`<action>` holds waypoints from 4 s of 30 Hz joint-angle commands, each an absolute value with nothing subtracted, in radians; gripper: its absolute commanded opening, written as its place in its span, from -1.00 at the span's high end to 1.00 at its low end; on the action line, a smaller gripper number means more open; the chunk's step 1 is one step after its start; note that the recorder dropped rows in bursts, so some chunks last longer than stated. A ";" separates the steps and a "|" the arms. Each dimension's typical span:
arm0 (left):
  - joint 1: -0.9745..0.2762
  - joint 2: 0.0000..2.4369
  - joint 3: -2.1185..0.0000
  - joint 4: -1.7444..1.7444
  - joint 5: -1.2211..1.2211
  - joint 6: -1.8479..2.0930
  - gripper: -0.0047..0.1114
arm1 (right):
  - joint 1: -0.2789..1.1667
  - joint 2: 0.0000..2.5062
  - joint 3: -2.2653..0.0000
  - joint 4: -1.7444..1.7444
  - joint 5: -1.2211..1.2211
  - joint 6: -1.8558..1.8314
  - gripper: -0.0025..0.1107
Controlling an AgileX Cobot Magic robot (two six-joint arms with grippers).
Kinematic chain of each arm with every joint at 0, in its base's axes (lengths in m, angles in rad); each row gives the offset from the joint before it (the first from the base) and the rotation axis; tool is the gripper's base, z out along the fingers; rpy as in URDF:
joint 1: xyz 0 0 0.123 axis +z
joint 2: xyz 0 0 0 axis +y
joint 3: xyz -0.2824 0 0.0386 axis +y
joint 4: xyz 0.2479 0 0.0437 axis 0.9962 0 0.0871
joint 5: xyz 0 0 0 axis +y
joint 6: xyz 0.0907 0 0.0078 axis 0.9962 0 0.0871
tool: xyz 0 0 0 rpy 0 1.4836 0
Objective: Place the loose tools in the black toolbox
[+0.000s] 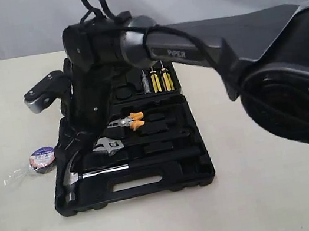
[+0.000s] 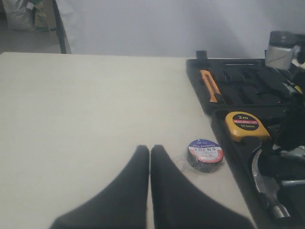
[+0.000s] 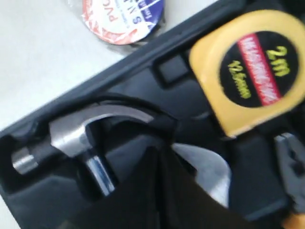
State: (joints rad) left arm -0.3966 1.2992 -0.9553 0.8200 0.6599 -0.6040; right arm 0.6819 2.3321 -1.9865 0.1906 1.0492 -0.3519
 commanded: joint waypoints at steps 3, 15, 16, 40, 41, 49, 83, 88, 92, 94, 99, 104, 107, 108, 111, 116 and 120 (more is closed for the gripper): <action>-0.393 1.291 -0.946 0.806 0.643 -0.614 0.89 | 0.633 2.248 -1.988 0.083 1.215 -0.284 0.96; -0.393 1.291 -0.946 0.806 0.643 -0.614 0.89 | 0.653 2.359 -1.988 0.210 1.109 -0.288 0.96; -0.393 1.291 -0.946 0.806 0.643 -0.614 0.89 | 0.653 2.368 -1.988 0.210 1.100 -0.288 0.96; -0.393 1.291 -0.946 0.806 0.643 -0.614 0.89 | 0.586 2.264 -1.988 0.038 1.197 -0.229 0.96; -0.393 1.291 -0.946 0.806 0.643 -0.614 0.89 | 0.568 2.264 -1.988 0.046 1.221 -0.229 0.96; -0.393 1.291 -0.946 0.806 0.643 -0.614 0.89 | 0.539 2.319 -1.986 0.170 1.221 -0.224 0.96; -0.393 1.291 -0.946 0.806 0.643 -0.614 0.89 | 0.694 2.405 -2.199 0.314 0.973 -0.190 0.96; -0.393 1.291 -0.946 0.806 0.643 -0.614 0.89 | 0.761 2.484 -2.306 0.276 0.966 -0.228 0.65; -0.393 1.291 -0.946 0.806 0.643 -0.614 0.89 | 0.808 2.549 -2.386 0.174 0.966 -0.292 -0.07; -0.393 1.291 -0.946 0.806 0.643 -0.614 0.89 | 0.823 2.574 -2.405 0.121 0.968 -0.358 -0.36; -0.393 1.291 -0.946 0.806 0.643 -0.614 0.89 | 0.831 2.613 -2.407 0.104 0.945 -0.389 -0.48; -0.393 1.291 -0.946 0.806 0.643 -0.614 0.89 | 0.827 2.635 -2.407 0.082 0.944 -0.387 -0.48; -0.393 1.291 -0.946 0.806 0.643 -0.614 0.89 | 0.827 2.656 -2.407 0.082 0.959 -0.387 -0.48; -0.393 1.291 -0.946 0.806 0.643 -0.614 0.89 | 0.827 2.661 -2.407 0.091 0.967 -0.387 -0.48; -0.393 1.291 -0.946 0.806 0.643 -0.614 0.89 | 0.831 2.668 -2.407 0.129 0.990 -0.403 -0.31; -0.393 1.291 -0.946 0.806 0.643 -0.614 0.89 | 0.840 2.643 -2.407 0.137 0.988 -0.400 0.96; -0.393 1.291 -0.946 0.806 0.643 -0.614 0.89 | 0.835 2.575 -2.444 0.147 0.979 -0.321 0.90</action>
